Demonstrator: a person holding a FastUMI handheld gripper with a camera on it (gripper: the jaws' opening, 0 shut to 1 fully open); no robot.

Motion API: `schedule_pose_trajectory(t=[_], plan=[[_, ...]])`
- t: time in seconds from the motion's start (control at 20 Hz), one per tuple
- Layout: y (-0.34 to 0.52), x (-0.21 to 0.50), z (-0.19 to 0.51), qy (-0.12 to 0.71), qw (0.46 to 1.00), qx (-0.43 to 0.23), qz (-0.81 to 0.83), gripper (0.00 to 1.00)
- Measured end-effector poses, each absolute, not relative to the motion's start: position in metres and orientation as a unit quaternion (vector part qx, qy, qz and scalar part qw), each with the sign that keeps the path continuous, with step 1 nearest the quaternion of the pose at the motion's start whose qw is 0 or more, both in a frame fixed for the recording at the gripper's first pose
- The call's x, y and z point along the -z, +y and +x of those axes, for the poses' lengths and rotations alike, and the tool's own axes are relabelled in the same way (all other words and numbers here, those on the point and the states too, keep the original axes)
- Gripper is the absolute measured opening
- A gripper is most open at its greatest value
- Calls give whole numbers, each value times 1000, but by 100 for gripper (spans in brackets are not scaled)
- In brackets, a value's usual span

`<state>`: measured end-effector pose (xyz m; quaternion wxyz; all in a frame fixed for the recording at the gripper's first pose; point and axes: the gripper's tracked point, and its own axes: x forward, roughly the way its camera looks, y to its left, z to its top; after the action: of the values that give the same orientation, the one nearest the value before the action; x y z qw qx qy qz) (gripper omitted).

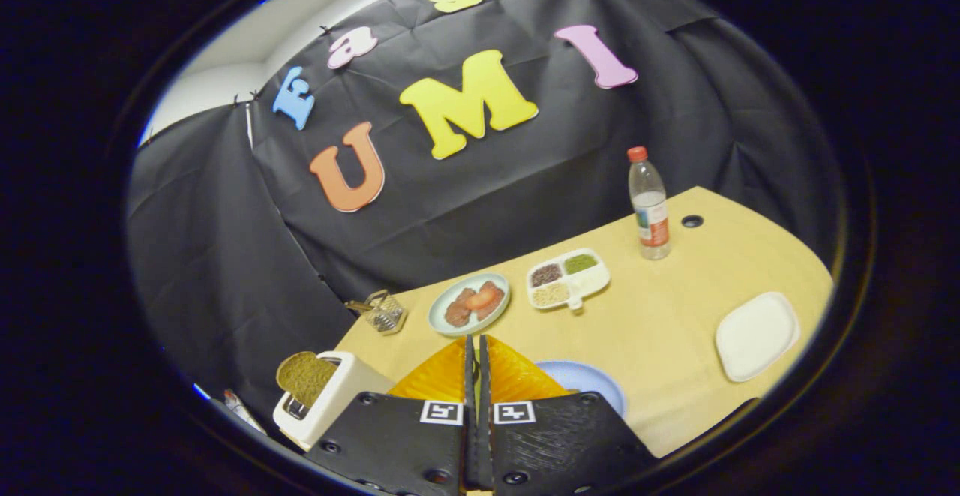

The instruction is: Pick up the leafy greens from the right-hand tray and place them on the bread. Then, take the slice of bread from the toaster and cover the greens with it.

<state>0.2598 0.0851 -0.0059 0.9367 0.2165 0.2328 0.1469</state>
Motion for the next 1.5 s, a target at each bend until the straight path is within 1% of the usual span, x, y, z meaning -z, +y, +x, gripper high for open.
schedule_pose_trajectory(t=[0.2,0.3,0.6,0.95,1.0,1.15,1.2,1.25,1.3,1.45,1.5], plan=[[117,32,257,254,918,-162,258,0],[117,47,254,264,915,-159,260,0],[69,76,251,262,928,-128,232,0],[17,118,251,276,945,-72,159,0],[12,121,251,275,948,-66,149,3],[5,122,248,274,950,-58,135,19],[3,119,245,275,950,-57,136,30],[2,115,242,270,952,-56,135,32],[0,110,238,264,954,-53,130,42],[-1,84,226,233,965,-51,110,65],[0,71,223,216,970,-48,102,77]])
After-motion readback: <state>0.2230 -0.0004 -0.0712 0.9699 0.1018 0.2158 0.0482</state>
